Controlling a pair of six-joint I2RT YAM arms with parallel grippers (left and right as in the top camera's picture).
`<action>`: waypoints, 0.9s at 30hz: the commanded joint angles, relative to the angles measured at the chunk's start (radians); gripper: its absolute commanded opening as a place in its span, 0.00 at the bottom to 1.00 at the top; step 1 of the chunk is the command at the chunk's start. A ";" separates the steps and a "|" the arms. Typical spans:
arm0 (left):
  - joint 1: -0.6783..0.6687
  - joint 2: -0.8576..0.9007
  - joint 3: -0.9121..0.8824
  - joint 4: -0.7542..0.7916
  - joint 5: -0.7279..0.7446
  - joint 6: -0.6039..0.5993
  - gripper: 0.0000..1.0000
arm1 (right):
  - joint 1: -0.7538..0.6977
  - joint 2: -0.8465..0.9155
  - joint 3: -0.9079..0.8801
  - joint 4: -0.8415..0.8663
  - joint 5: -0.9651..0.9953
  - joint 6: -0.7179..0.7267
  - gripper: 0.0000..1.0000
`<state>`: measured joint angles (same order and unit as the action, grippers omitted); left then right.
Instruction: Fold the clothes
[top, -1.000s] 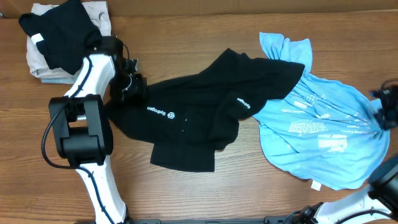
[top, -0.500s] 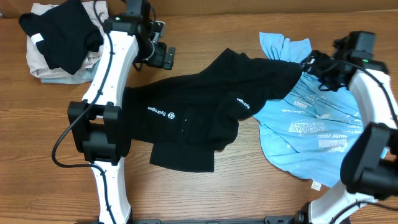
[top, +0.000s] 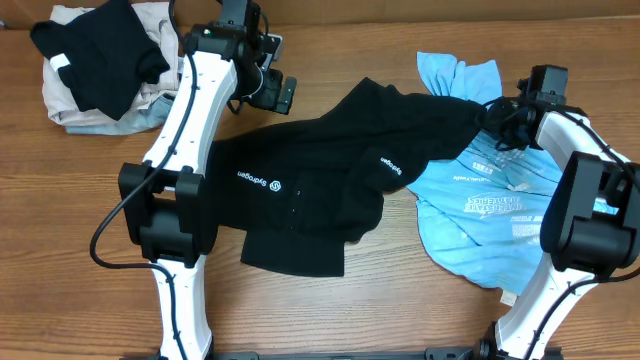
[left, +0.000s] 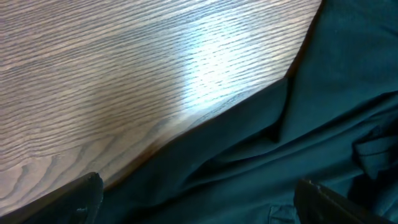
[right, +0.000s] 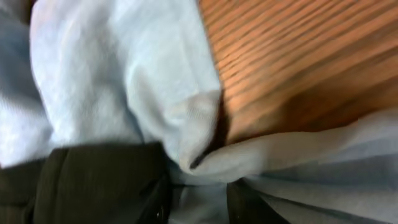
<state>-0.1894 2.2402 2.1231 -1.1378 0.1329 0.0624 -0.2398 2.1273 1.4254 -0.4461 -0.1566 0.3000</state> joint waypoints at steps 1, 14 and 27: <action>-0.001 -0.009 0.021 -0.012 -0.010 0.023 1.00 | -0.051 0.064 -0.006 0.027 0.091 0.015 0.34; -0.001 -0.009 0.021 -0.017 -0.010 0.019 1.00 | -0.456 0.168 0.061 0.195 0.019 0.014 0.36; -0.001 -0.008 0.021 0.022 -0.010 0.019 1.00 | -0.467 0.126 0.610 -0.527 -0.393 -0.074 0.78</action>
<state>-0.1894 2.2402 2.1231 -1.1236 0.1295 0.0620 -0.7643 2.2917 1.9869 -0.8986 -0.4423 0.2756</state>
